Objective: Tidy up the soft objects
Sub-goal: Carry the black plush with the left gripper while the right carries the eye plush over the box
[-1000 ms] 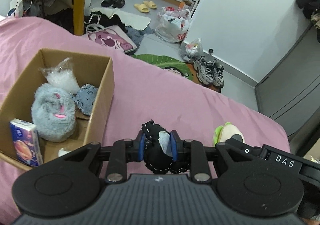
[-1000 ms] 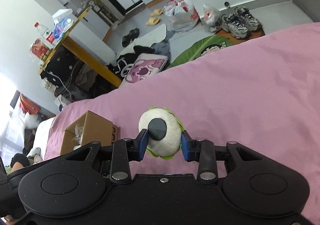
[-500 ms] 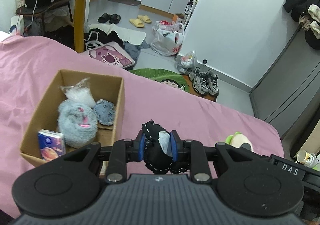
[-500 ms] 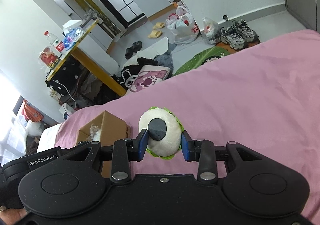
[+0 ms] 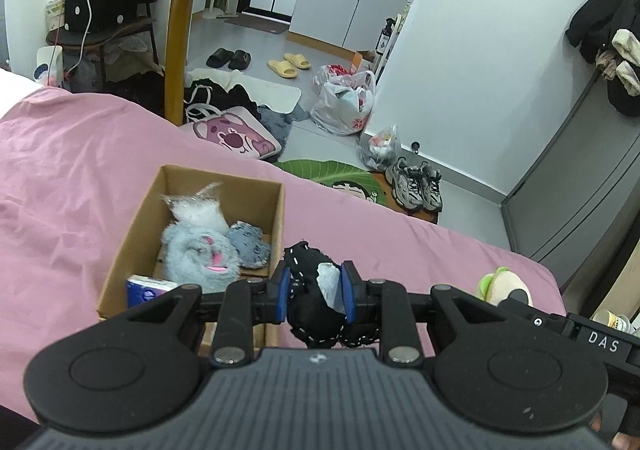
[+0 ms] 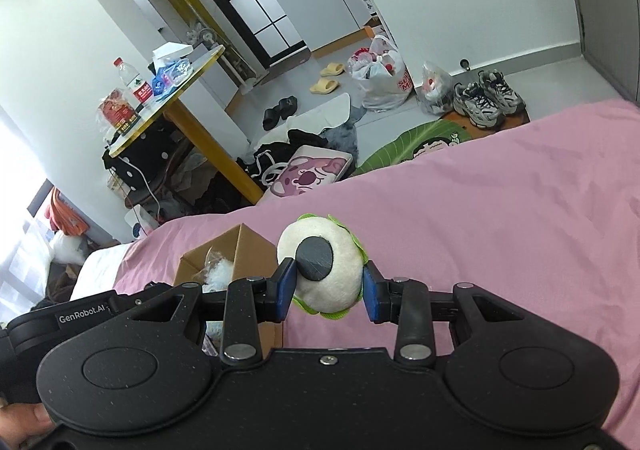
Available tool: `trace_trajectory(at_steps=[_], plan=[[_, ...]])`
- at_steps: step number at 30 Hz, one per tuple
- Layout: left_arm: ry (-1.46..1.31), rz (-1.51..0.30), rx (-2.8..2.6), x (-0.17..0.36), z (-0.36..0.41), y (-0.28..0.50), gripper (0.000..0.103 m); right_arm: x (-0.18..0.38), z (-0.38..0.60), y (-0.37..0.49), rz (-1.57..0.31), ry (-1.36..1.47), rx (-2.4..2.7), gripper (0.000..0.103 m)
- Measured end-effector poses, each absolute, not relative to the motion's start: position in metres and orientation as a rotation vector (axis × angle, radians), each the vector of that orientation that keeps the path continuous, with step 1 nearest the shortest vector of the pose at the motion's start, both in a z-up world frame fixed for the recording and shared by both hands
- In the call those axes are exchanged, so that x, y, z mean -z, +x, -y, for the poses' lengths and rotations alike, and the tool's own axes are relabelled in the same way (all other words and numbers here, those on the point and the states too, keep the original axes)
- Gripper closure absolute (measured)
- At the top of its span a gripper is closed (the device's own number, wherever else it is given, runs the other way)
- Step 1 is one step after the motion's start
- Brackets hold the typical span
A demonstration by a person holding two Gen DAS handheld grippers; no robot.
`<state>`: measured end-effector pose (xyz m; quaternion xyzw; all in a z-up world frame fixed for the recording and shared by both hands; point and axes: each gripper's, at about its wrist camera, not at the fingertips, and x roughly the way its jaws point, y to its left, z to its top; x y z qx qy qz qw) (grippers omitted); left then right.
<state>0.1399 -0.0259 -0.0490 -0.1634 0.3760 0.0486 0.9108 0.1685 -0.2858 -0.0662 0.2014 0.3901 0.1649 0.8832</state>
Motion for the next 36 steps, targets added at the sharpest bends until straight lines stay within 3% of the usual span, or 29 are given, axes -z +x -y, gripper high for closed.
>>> trace_trajectory(at_steps=[19, 36], plan=[[-0.388, -0.728, -0.147, 0.042, -0.047, 0.137, 0.077, 0.051, 0.241, 0.155, -0.806, 0.257, -0.334, 0.068], [-0.488, -0.809, -0.118, 0.087, -0.082, 0.147, 0.075, 0.047, 0.209, 0.165, -0.777, 0.178, -0.354, 0.068]])
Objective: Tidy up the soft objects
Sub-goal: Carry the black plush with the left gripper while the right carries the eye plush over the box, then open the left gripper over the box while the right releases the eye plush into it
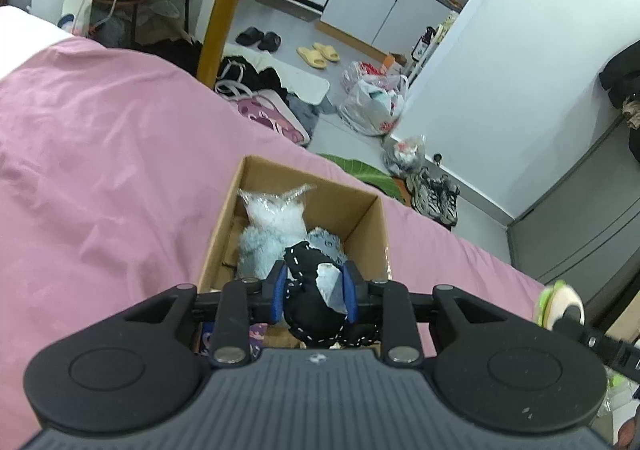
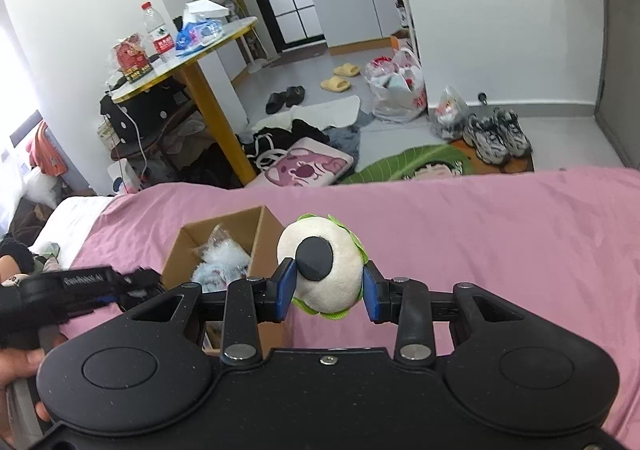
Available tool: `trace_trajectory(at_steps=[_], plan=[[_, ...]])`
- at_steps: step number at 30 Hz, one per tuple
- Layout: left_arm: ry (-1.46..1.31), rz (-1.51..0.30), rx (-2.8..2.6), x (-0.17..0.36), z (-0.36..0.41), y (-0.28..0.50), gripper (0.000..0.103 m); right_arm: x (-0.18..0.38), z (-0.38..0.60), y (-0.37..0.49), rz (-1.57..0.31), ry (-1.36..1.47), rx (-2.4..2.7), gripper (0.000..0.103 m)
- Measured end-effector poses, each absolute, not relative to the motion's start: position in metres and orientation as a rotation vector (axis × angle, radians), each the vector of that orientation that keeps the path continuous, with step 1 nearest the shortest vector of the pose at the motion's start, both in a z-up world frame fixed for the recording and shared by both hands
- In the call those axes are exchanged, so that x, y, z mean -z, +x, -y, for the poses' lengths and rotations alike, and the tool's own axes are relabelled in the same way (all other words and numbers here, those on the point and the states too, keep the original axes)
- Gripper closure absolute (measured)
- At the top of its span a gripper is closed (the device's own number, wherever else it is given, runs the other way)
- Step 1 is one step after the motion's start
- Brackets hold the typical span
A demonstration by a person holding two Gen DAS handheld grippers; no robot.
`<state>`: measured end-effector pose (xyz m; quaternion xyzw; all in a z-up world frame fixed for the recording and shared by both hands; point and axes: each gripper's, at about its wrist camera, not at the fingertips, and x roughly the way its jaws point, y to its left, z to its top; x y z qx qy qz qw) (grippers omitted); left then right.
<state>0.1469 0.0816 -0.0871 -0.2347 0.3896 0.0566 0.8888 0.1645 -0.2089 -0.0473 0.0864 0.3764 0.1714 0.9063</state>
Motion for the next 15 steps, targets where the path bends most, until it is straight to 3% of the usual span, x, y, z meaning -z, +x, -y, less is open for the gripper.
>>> trace_trajectory(at_steps=[5, 10, 15], plan=[[-0.527, -0.847, -0.096, 0.094, -0.086, 0.151, 0.070, 0.049, 0.189, 0.172, -0.790, 0.177, -0.382, 0.068], [-0.568, -0.864, -0.116, 0.099, -0.094, 0.150, 0.055, 0.059, 0.159, 0.181, -0.821, 0.168, -0.423, 0.068], [-0.587, -0.831, -0.137, 0.096, -0.100, 0.145, 0.053, 0.065, 0.131, 0.187, -0.848, 0.151, -0.457, 0.068]])
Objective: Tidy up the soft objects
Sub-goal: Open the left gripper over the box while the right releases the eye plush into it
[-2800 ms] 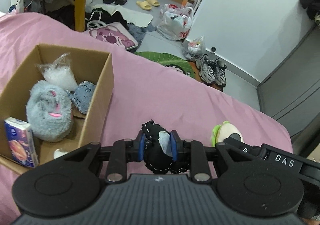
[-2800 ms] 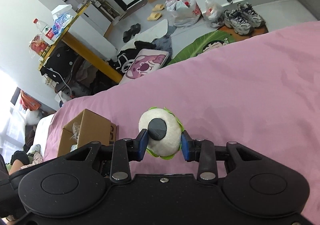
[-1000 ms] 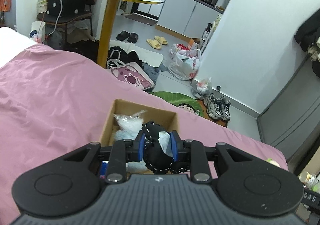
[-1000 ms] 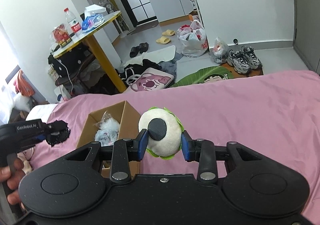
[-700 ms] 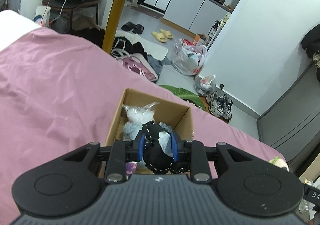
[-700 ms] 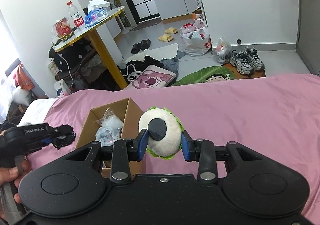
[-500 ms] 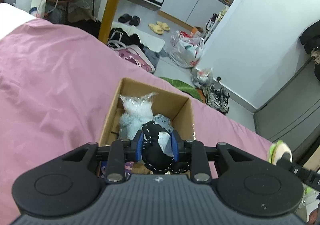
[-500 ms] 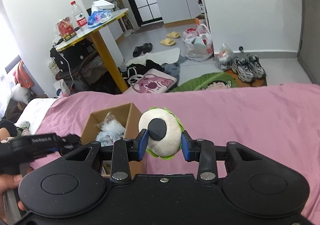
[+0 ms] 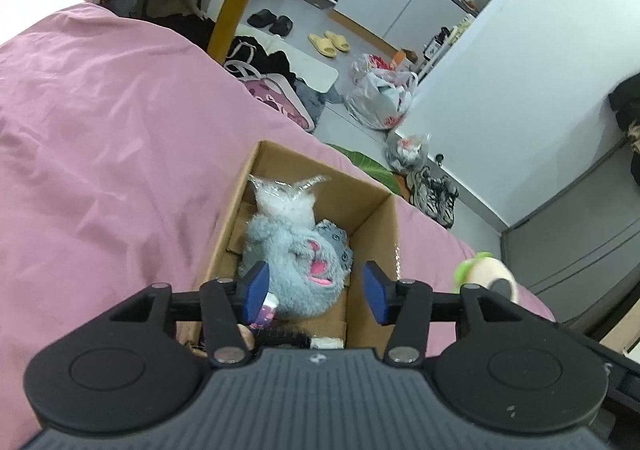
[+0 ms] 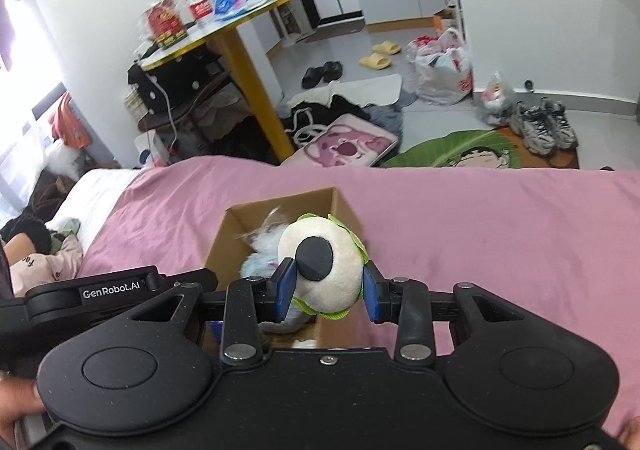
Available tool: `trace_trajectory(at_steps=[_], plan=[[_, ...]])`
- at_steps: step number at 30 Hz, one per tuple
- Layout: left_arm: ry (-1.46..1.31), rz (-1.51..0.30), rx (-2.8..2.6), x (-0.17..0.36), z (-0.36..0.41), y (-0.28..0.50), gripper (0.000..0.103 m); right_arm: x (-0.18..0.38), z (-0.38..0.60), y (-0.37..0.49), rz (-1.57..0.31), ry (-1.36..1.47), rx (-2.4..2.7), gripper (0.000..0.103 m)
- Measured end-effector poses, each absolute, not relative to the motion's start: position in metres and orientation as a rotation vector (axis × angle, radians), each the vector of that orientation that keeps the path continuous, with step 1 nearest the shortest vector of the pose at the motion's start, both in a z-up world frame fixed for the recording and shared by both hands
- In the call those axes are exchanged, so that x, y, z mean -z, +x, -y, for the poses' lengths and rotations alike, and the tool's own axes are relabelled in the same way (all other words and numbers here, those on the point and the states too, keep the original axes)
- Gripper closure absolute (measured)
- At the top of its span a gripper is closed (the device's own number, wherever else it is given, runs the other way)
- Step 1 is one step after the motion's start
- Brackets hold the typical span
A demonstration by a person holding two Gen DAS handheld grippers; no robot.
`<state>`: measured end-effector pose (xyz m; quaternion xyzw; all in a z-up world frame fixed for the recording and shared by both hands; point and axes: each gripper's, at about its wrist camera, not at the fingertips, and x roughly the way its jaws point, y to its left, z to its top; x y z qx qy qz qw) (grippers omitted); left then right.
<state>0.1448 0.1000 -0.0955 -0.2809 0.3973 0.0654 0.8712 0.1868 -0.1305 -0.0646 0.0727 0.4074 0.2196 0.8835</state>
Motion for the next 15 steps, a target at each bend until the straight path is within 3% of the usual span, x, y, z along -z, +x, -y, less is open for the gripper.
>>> trace_trajectory(at_steps=[6, 9, 11, 15], plan=[[-0.605, -0.831, -0.142, 0.097, -0.106, 0.145, 0.053, 0.065, 0.105, 0.191, -0.869, 0.135, -0.483, 0.067], [-0.608, -0.835, -0.147, 0.100, -0.109, 0.146, 0.053, 0.064, 0.098, 0.191, -0.873, 0.132, -0.508, 0.056], [-0.611, -0.841, -0.151, 0.101, -0.110, 0.146, 0.053, 0.063, 0.098, 0.189, -0.864, 0.129, -0.511, 0.039], [-0.608, -0.842, -0.162, 0.100, -0.111, 0.145, 0.052, 0.061, 0.111, 0.188, -0.875, 0.160, -0.467, 0.038]])
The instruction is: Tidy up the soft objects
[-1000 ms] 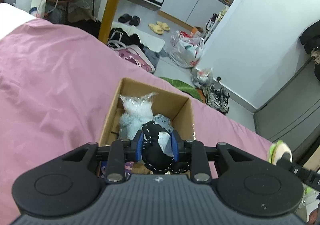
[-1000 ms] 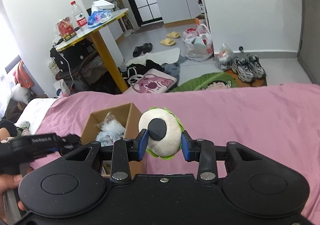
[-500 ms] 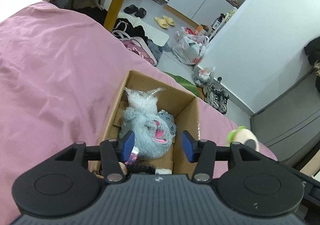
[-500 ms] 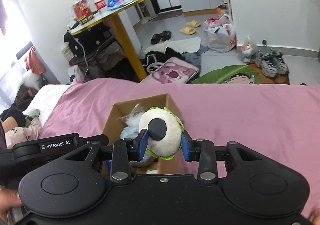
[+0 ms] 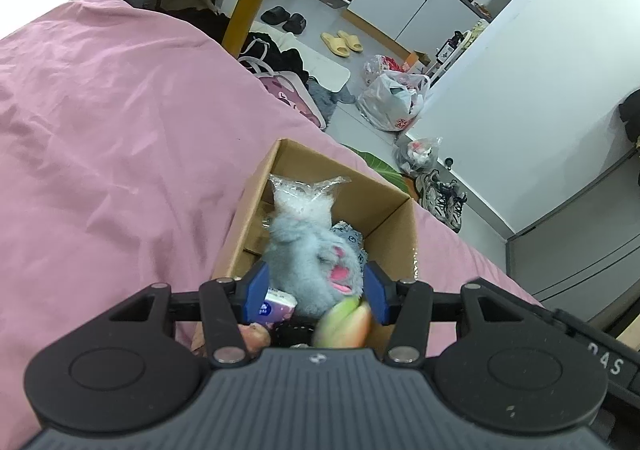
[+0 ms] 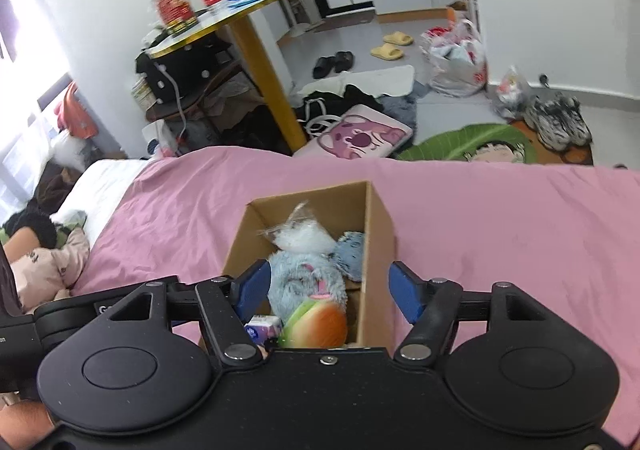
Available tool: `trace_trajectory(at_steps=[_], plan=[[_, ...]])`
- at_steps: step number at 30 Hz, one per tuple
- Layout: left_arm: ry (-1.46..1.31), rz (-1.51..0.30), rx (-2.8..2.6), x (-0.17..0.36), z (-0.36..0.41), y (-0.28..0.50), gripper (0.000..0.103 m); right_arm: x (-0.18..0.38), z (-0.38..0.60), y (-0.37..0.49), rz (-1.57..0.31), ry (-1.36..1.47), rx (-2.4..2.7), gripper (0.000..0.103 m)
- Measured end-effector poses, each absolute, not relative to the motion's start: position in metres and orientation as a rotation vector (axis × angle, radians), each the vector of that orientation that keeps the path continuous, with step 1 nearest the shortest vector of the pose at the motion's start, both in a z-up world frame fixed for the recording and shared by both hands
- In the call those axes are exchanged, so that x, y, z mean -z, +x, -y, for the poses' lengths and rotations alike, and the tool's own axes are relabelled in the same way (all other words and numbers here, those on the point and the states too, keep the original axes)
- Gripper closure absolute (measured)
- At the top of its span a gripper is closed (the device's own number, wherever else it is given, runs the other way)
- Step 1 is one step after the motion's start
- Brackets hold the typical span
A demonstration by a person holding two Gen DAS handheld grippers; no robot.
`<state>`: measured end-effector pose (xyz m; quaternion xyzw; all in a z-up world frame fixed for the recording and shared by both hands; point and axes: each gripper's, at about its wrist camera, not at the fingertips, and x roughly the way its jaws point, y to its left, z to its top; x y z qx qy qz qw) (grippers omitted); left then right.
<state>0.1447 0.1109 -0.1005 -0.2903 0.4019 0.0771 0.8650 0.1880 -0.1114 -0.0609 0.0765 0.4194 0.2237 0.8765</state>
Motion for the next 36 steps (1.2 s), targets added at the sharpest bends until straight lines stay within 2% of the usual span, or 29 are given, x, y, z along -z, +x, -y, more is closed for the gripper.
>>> trace_trajectory(at_steps=[6, 11, 13, 14, 21, 36], plan=[[-0.574, -0.853, -0.155, 0.097, -0.106, 0.146, 0.050, 0.058, 0.136, 0.184, -0.883, 0.183, -0.422, 0.038], [-0.542, -0.831, -0.171, 0.084, -0.100, 0.143, 0.033, 0.054, 0.149, 0.177, -0.877, 0.202, -0.410, 0.036], [-0.530, -0.825, -0.176, 0.077, -0.096, 0.142, 0.027, 0.051, 0.155, 0.173, -0.867, 0.208, -0.405, 0.032], [-0.525, -0.825, -0.178, 0.074, -0.094, 0.141, 0.027, 0.050, 0.157, 0.172, -0.863, 0.209, -0.403, 0.028], [-0.492, -0.840, -0.183, 0.054, -0.080, 0.130, 0.020, 0.042, 0.176, 0.162, -0.849, 0.231, -0.407, 0.021], [-0.340, -0.866, -0.125, 0.017, -0.032, 0.103, 0.017, 0.014, 0.232, 0.129, -0.794, 0.254, -0.399, 0.005]])
